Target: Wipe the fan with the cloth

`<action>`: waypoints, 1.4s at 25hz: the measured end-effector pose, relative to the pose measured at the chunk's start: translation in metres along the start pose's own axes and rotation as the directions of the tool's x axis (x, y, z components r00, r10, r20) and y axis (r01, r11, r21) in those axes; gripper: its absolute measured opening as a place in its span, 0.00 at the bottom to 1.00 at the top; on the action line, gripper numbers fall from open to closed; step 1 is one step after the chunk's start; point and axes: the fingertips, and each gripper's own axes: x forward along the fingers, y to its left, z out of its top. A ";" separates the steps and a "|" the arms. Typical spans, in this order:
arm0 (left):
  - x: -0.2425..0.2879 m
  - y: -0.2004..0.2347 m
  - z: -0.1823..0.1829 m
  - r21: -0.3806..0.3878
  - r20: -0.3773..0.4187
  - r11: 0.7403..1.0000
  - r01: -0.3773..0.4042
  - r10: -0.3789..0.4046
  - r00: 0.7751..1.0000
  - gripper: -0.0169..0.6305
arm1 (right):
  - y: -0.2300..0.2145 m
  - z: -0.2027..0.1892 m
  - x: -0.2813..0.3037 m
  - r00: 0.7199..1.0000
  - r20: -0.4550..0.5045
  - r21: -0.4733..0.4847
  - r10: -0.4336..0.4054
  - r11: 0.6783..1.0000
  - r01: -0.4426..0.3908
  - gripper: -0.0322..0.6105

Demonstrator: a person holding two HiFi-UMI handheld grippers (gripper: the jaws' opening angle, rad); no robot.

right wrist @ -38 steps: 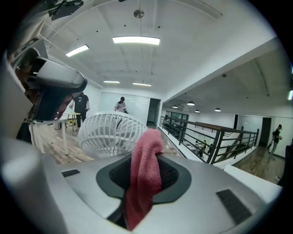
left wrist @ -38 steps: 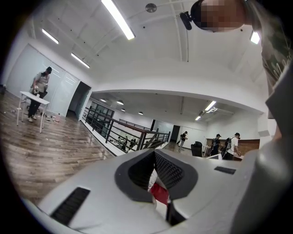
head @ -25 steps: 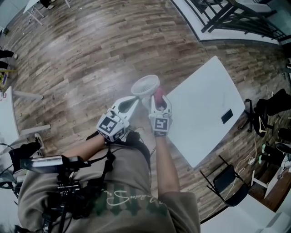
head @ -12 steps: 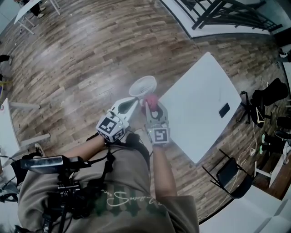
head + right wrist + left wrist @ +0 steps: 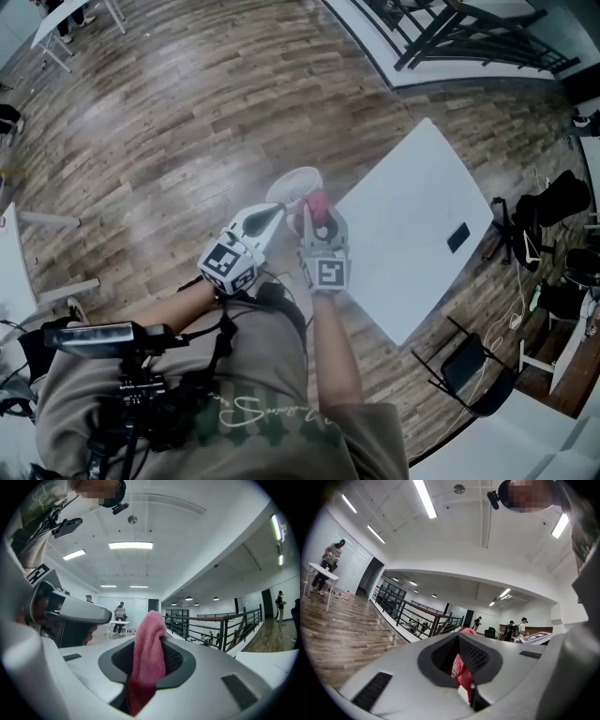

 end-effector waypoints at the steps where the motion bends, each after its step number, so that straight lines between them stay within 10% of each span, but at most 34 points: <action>1: 0.000 0.001 0.000 -0.003 0.000 1.000 -0.003 0.003 1.000 0.05 | -0.001 0.000 0.001 1.000 -0.009 0.003 -0.001 1.000 0.002 0.23; 35: 0.027 0.035 -0.008 -0.016 -0.015 0.988 -0.154 0.154 0.988 0.05 | -0.076 -0.026 0.055 0.998 -0.007 0.151 0.059 0.987 -0.057 0.23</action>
